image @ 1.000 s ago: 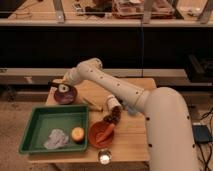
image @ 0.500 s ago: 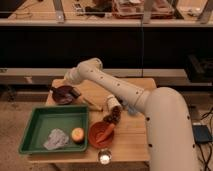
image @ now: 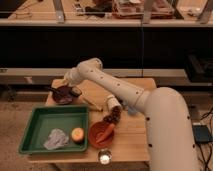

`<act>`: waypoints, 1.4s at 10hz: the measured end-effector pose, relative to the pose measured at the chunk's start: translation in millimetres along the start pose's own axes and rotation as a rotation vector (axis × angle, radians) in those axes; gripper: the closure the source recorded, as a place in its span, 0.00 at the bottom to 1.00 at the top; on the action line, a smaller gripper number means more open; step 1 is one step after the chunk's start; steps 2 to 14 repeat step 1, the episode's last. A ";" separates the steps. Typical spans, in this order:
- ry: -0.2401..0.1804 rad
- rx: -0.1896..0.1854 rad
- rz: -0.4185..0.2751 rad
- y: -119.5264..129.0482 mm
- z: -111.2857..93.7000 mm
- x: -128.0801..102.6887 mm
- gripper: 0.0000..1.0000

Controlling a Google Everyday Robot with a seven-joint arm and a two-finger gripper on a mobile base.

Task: Place brush in purple bowl

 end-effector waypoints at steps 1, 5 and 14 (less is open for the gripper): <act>0.000 0.000 0.000 -0.2 0.0 0.0 0.34; 0.000 0.000 0.000 -0.2 0.0 0.0 0.34; 0.000 0.000 0.000 -0.2 0.0 0.0 0.34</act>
